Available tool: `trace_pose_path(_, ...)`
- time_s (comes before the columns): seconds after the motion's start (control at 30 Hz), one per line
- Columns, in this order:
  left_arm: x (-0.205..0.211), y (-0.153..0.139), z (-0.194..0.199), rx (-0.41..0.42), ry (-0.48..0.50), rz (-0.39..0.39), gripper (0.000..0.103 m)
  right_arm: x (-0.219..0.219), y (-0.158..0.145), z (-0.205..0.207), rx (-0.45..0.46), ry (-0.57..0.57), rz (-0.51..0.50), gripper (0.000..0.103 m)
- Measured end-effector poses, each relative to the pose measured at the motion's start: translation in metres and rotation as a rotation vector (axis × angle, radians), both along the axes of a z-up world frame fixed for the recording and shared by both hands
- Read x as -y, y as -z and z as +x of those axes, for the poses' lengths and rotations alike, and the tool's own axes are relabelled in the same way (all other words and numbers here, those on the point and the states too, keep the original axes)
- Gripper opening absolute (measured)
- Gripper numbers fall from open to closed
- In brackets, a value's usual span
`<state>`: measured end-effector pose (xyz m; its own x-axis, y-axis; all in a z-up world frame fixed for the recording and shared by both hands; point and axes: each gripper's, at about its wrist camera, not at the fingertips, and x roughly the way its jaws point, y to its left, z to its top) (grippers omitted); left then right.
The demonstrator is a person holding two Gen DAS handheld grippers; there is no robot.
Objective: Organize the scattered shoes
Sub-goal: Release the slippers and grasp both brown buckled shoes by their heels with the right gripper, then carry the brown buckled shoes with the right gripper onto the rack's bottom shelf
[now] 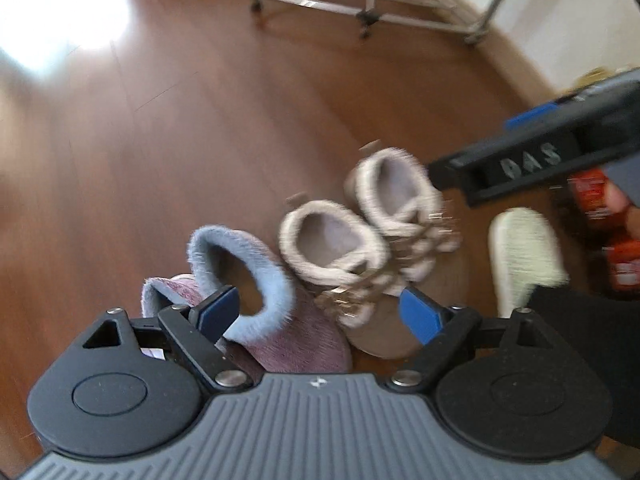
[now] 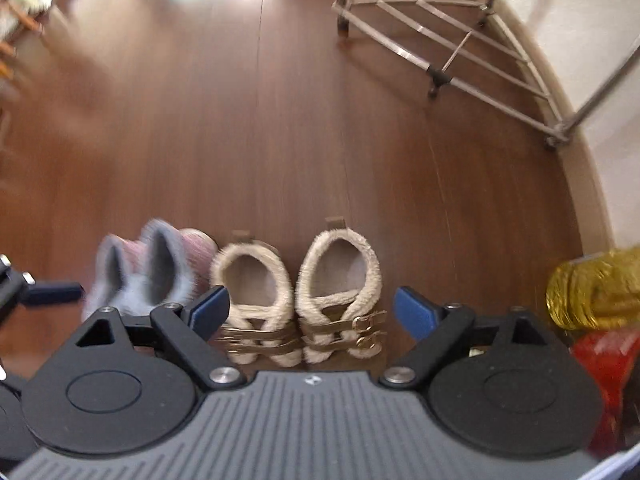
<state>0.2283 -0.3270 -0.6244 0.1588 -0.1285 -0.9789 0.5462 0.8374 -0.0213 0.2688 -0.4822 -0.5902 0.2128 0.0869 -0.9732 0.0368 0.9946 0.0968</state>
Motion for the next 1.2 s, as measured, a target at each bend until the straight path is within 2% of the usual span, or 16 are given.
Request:
trace_pose_path(0.07,-0.004,0.019,0.002,0.005,0.020,-0.002,0.088,-0.001,0.035,0.001,-0.008,0.002,-0.005,0.084)
trace_pose_path(0.13,-0.006,0.032,0.000,0.008,0.062,-0.001,0.088,-0.006,0.060,0.003,-0.014,0.000,0.007,0.077)
trace_pose_path(0.2,-0.008,0.042,-0.003,0.013,0.117,0.005,0.088,-0.017,0.079,0.006,-0.006,-0.017,0.023,0.077)
trace_pose_path(0.3,-0.012,0.052,-0.007,0.018,0.165,0.012,0.088,-0.043,0.114,0.011,-0.007,-0.067,-0.007,0.075)
trace_pose_path(0.37,-0.015,0.055,-0.008,0.014,0.166,0.011,0.088,-0.055,0.138,0.017,-0.030,-0.073,-0.031,0.067)
trace_pose_path(0.43,-0.017,0.059,-0.007,0.002,0.158,0.005,0.088,-0.063,0.150,0.017,-0.055,-0.106,-0.069,0.043)
trace_pose_path(0.47,-0.018,0.060,-0.007,-0.005,0.153,0.002,0.088,-0.068,0.158,0.015,-0.069,-0.128,-0.092,0.039)
trace_pose_path(0.5,-0.018,0.061,-0.007,-0.012,0.151,-0.001,0.088,-0.073,0.165,0.014,-0.083,-0.150,-0.116,0.025)
trace_pose_path(0.53,-0.018,0.062,-0.007,-0.016,0.152,-0.002,0.088,-0.076,0.170,0.013,-0.090,-0.163,-0.127,0.023)
trace_pose_path(0.63,-0.013,0.061,-0.004,-0.028,0.161,-0.001,0.088,-0.080,0.173,0.010,-0.076,-0.212,-0.124,0.021)
trace_pose_path(0.7,-0.008,0.058,0.000,-0.034,0.165,-0.004,0.088,-0.073,0.175,0.013,-0.076,-0.229,-0.078,0.019)
trace_pose_path(0.73,-0.005,0.056,0.004,-0.034,0.163,-0.011,0.088,-0.067,0.175,0.016,-0.084,-0.219,-0.050,0.015)
trace_pose_path(0.8,0.000,0.052,0.010,-0.031,0.158,-0.023,0.088,-0.051,0.169,0.022,-0.080,-0.165,0.001,0.013)
trace_pose_path(0.97,0.028,0.046,0.033,0.005,0.175,-0.050,0.088,0.001,0.130,0.032,0.059,0.005,-0.008,0.013)
trace_pose_path(1.1,0.063,0.046,0.052,0.041,0.213,-0.072,0.088,0.050,0.099,0.051,0.216,0.109,-0.079,0.013)
trace_pose_path(1.2,0.091,0.045,0.068,0.065,0.223,-0.104,0.088,0.082,0.082,0.074,0.293,0.149,-0.123,0.013)
